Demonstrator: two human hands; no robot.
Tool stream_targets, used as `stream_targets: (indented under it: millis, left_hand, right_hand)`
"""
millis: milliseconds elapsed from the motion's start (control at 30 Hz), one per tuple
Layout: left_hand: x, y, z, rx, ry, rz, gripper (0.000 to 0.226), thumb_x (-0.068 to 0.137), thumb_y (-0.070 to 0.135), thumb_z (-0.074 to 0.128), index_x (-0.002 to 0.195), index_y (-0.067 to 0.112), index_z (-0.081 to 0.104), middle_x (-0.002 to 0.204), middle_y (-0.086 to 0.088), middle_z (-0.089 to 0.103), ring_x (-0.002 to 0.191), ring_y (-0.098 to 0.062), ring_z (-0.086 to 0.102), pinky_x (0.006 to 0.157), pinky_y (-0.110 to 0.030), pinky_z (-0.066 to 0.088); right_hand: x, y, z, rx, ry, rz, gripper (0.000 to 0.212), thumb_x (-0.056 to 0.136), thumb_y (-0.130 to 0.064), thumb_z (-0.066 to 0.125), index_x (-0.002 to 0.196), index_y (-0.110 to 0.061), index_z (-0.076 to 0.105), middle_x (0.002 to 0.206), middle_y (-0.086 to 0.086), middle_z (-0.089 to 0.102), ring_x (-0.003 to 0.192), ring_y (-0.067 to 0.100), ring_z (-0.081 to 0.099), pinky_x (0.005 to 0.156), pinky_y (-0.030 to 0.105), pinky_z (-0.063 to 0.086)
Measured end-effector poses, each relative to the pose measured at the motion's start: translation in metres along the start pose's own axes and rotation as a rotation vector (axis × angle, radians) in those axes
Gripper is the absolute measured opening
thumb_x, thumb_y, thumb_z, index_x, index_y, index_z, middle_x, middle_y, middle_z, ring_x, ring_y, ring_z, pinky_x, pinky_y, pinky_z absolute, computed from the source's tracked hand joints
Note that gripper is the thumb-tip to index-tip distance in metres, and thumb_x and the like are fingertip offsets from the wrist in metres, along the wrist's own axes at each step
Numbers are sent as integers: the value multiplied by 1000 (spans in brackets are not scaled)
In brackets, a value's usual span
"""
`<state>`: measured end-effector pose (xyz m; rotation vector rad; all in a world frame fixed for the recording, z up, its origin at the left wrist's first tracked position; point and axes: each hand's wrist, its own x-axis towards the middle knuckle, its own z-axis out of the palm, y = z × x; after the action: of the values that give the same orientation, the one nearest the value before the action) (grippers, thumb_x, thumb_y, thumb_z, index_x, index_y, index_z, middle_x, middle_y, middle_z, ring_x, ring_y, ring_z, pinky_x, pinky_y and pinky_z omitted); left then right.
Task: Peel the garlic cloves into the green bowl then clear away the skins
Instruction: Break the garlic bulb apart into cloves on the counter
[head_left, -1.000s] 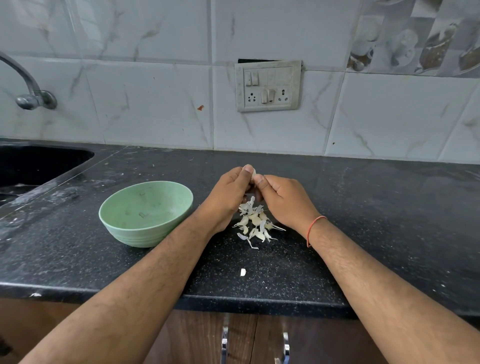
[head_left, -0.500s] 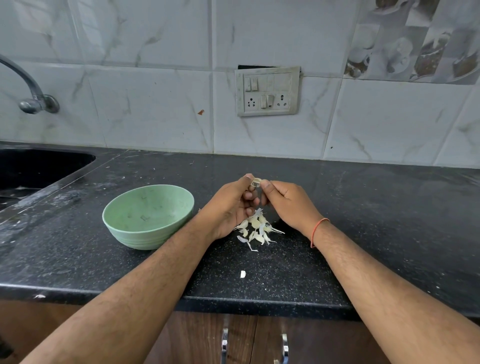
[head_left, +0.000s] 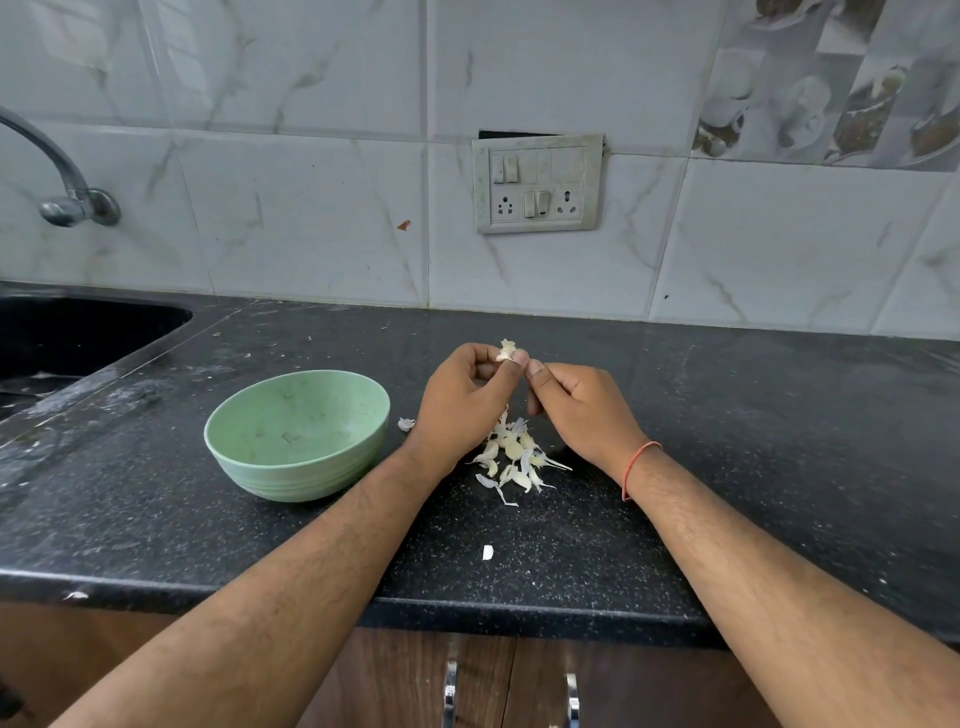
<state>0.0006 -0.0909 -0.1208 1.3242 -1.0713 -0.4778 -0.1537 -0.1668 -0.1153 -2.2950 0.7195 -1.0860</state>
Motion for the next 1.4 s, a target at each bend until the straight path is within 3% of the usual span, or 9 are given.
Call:
stream_targets:
  millis: [233, 400, 467, 567, 667, 800, 933, 1100, 1400]
  left_hand:
    - [4, -3, -4, 116, 78, 154, 20, 102, 44, 69, 102, 29, 81, 78, 1, 76, 61, -10, 59, 61, -33, 52]
    - [6, -7, -3, 118, 58, 114, 36, 104, 47, 61, 81, 26, 78, 70, -16, 70, 58, -20, 55, 58, -44, 53]
    - [8, -7, -4, 2, 105, 49, 43, 107, 46, 57, 79, 21, 77, 68, -11, 70, 60, -18, 58, 59, -42, 52]
    - [10, -3, -7, -167, 149, -14, 36, 110, 31, 57, 88, 13, 79, 73, 1, 72, 61, -8, 58, 55, -26, 49]
    - [6, -5, -2, -103, 70, -8, 28, 110, 29, 58, 99, 16, 81, 79, 3, 75, 64, -10, 60, 59, -30, 50]
    - [2, 0, -1, -161, 34, -72, 40, 111, 46, 49, 107, 19, 79, 88, 2, 76, 68, -15, 63, 62, -34, 52]
    - [1, 4, -3, -203, -14, -134, 49, 102, 61, 60, 104, 15, 79, 94, 1, 78, 72, -15, 63, 65, -32, 53]
    - [2, 0, 0, -182, -38, -112, 26, 102, 34, 72, 101, 9, 81, 93, -1, 81, 65, -8, 61, 61, -29, 52]
    - [2, -1, -1, -205, -77, -111, 18, 103, 24, 70, 108, 10, 81, 95, -3, 80, 68, -7, 60, 64, -27, 54]
  right_hand:
    - [2, 1, 2, 42, 21, 18, 55, 109, -53, 48, 66, -26, 68, 64, 22, 61, 62, 35, 60, 65, 43, 52]
    - [2, 1, 3, 61, 13, 27, 56, 110, -54, 46, 68, -24, 69, 63, 22, 60, 58, 34, 56, 64, 43, 51]
    - [2, 3, 1, 87, 23, 56, 57, 111, -53, 45, 69, -23, 70, 58, 14, 60, 51, 21, 51, 61, 36, 47]
    - [3, 4, -2, 120, 29, 106, 57, 111, -51, 45, 70, -22, 71, 55, -3, 58, 51, 10, 51, 60, 28, 44]
    - [3, 3, -1, 110, 13, 95, 57, 111, -51, 45, 71, -21, 71, 56, 4, 59, 52, 11, 52, 61, 30, 45]
    - [2, 4, 0, 90, 7, 74, 57, 111, -52, 45, 70, -22, 71, 62, 13, 63, 55, 13, 54, 65, 34, 48]
    - [3, 5, 1, 83, 0, 59, 56, 110, -53, 46, 69, -24, 70, 65, 19, 62, 56, 16, 55, 67, 39, 50]
    - [3, 6, 2, 50, 21, 31, 54, 110, -53, 47, 69, -26, 70, 62, 20, 61, 58, 33, 58, 64, 45, 52]
    - [4, 8, 2, -32, 107, 32, 52, 111, -50, 47, 71, -27, 69, 60, 10, 62, 57, 25, 60, 60, 42, 51]
